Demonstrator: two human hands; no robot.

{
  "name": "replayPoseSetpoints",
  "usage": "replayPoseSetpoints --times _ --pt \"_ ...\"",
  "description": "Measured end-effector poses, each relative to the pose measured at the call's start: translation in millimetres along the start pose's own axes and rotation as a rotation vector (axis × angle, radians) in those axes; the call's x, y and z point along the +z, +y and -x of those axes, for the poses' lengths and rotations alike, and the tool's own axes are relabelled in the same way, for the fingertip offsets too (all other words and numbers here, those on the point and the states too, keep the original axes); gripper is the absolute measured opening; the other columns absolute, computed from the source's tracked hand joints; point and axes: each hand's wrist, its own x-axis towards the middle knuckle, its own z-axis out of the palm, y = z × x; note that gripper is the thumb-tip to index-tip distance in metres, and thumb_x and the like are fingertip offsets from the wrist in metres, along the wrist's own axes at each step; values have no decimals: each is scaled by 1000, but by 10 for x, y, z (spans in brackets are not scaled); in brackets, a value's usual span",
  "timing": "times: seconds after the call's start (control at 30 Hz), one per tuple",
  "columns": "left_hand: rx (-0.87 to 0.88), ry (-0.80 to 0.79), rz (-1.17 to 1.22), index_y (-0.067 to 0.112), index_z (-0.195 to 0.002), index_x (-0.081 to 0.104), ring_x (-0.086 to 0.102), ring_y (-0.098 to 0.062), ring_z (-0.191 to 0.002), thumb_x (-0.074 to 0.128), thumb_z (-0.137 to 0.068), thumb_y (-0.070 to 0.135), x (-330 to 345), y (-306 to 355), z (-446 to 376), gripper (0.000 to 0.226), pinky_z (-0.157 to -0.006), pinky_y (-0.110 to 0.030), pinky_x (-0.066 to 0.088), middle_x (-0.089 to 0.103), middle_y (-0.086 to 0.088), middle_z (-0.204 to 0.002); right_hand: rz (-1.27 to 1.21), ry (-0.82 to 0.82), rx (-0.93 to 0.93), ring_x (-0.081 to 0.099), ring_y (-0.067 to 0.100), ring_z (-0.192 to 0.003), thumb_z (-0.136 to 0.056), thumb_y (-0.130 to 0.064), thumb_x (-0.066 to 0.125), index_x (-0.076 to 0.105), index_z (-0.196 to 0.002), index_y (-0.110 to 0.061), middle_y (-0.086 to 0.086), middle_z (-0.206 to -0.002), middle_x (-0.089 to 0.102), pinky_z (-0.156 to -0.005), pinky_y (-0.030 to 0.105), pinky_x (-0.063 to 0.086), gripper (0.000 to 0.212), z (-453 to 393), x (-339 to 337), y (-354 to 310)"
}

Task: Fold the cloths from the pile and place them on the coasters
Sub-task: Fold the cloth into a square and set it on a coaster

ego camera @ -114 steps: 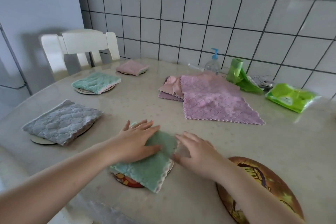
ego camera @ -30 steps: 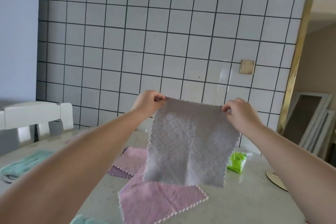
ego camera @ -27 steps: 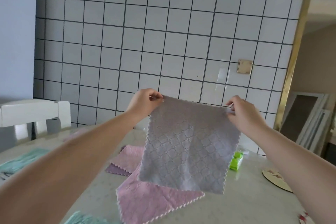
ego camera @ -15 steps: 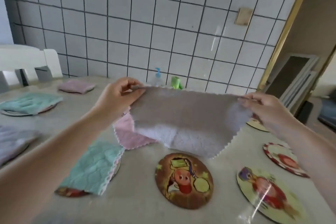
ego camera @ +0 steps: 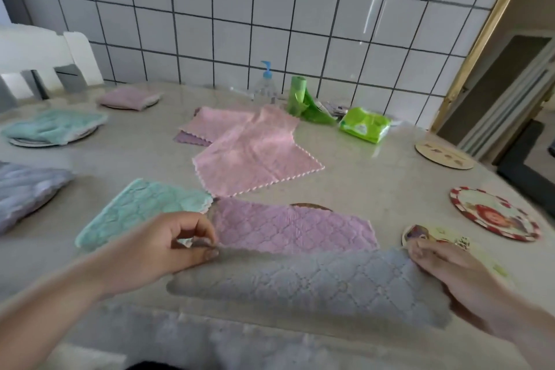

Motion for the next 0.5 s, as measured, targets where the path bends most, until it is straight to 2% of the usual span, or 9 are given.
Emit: replayPoseSetpoints --times 0.07,0.13,0.23,0.3,0.4,0.5 --pt "-23 10 -26 30 -78 65 59 4 -70 67 -55 67 20 -46 -59 44 -63 -10 43 67 11 -75 -16 -18 14 66 17 -74 -57 -67 70 70 -80 -12 10 -79 70 -68 27 50 60 -57 42 -14" --pt "-36 64 -90 33 -79 64 59 3 -72 64 -58 61 28 -102 -174 35 -64 -12 45 66 12 -77 -65 21 40 66 15 -69 -70 -43 62 71 -76 -11 4 -76 71 -62 25 51 34 -150 79 -37" --pt "-28 99 -207 34 -82 62 62 -1 -73 65 -71 55 24 -161 -369 24 -68 -18 47 67 14 -81 29 29 18 67 6 -64 -83 -31 53 69 -78 -12 0 -74 72 -55 15 49 25 -329 81 -46" --pt "-34 115 -275 33 -81 62 64 -5 -73 70 -76 39 16 -186 -494 11 -71 -25 50 68 12 -80 137 26 -6 67 3 -67 -91 -29 49 69 -79 -16 -5 -74 73 -55 11 45 28 -453 72 -45" --pt "-58 95 -411 33 -78 62 62 -4 -70 71 -79 26 -3 -235 -656 11 -71 -33 51 67 10 -78 297 41 -26 67 8 -77 -94 -32 46 68 -78 -22 -7 -78 72 -68 21 46 29 -648 61 -16" --pt "-43 90 -500 39 -76 57 61 -2 -73 71 -80 25 -27 -292 -784 19 -69 -32 52 64 14 -78 402 86 -60 66 22 -82 -93 -34 46 67 -79 -24 4 -82 71 -78 39 47 27 -840 42 35"
